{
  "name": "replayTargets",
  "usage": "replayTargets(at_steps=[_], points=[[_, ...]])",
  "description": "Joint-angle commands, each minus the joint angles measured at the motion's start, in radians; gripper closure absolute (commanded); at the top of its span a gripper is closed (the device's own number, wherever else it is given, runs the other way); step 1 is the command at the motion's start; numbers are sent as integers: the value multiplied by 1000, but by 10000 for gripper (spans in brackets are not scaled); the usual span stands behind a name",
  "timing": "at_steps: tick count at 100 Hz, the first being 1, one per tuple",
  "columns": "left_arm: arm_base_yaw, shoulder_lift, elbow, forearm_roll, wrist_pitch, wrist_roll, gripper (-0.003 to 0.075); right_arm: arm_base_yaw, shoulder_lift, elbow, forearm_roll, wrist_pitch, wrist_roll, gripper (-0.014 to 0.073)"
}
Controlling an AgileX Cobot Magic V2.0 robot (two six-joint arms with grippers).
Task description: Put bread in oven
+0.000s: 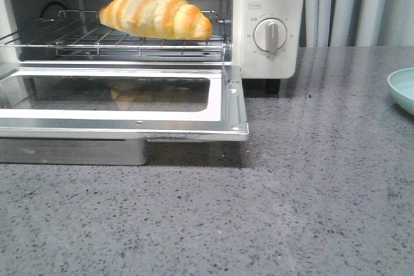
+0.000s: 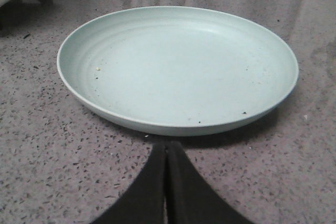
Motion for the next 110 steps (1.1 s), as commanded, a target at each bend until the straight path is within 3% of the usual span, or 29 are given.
replayTargets(at_steps=[1,110], points=[[2,-17,-26,-1,-78,1,741,-4,-21,14,6,-48,-17,670],[2,-19,4,4,-121,1,741,-4,-21,14,6,-24,-19,670]])
